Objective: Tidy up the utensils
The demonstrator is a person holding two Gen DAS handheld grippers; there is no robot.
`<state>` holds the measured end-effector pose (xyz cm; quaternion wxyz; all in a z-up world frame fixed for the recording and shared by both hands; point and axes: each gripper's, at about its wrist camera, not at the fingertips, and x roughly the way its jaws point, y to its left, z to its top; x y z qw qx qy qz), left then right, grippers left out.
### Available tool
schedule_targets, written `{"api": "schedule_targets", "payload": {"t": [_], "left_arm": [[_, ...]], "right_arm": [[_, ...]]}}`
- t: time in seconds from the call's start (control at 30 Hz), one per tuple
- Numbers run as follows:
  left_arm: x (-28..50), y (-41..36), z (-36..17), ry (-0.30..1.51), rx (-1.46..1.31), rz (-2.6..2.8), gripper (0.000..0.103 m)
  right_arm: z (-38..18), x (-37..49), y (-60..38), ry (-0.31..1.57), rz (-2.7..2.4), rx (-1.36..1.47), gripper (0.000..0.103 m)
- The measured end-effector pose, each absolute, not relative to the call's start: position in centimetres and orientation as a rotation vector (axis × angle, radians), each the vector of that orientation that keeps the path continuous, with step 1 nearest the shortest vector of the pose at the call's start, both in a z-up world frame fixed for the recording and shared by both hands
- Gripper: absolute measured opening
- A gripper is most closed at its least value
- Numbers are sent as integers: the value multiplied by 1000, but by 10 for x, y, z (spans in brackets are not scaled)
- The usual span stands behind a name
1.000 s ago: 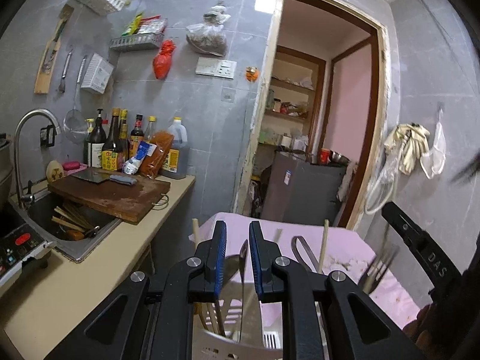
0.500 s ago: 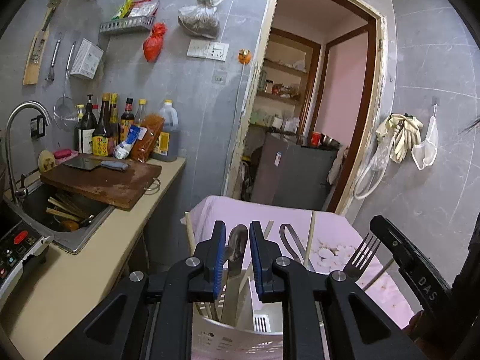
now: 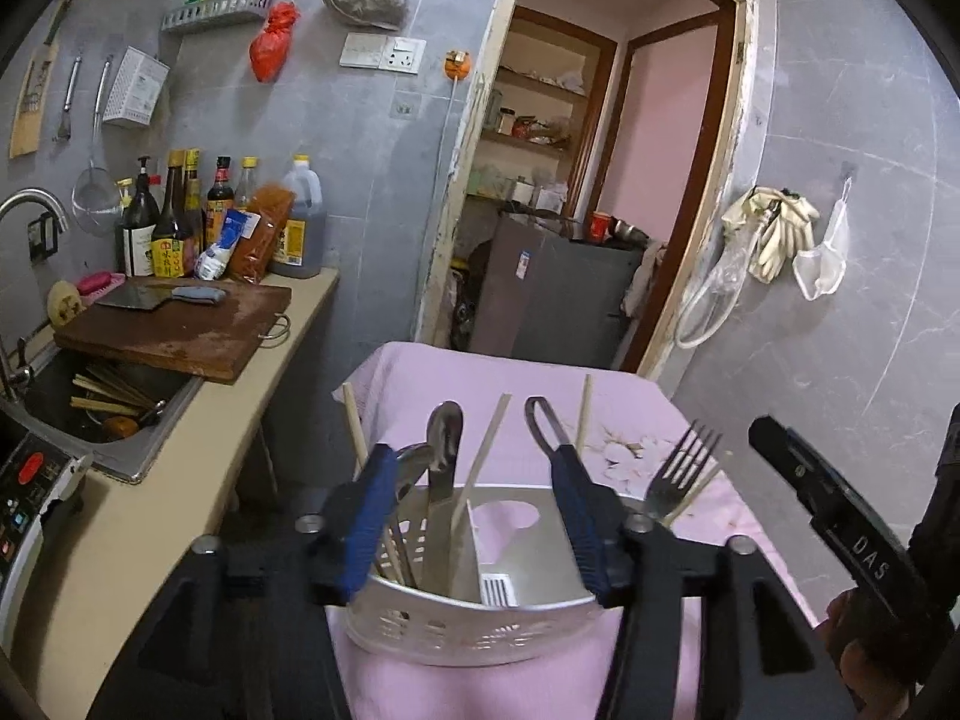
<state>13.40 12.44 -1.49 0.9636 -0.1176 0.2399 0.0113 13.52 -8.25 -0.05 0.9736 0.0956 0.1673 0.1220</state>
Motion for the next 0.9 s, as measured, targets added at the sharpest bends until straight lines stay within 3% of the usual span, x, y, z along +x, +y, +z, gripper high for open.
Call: {"api": "schedule_targets", "payload": {"t": [0.17, 0.33, 0.4, 0.57, 0.9], "left_arm": [[128, 117, -12, 507, -193, 10, 61], [121, 110, -8, 536, -187, -3, 77], [117, 107, -6, 554, -189, 0, 78], [102, 98, 0, 555, -175, 20, 91], [61, 78, 1, 552, -160, 66, 99]], "right_arm": [[1, 127, -99, 373, 203, 177, 66], [6, 115, -117, 402, 157, 159, 78], [10, 107, -124, 407, 146, 146, 83], [18, 91, -136, 414, 129, 112, 101], [23, 46, -148, 435, 133, 59, 102]]}}
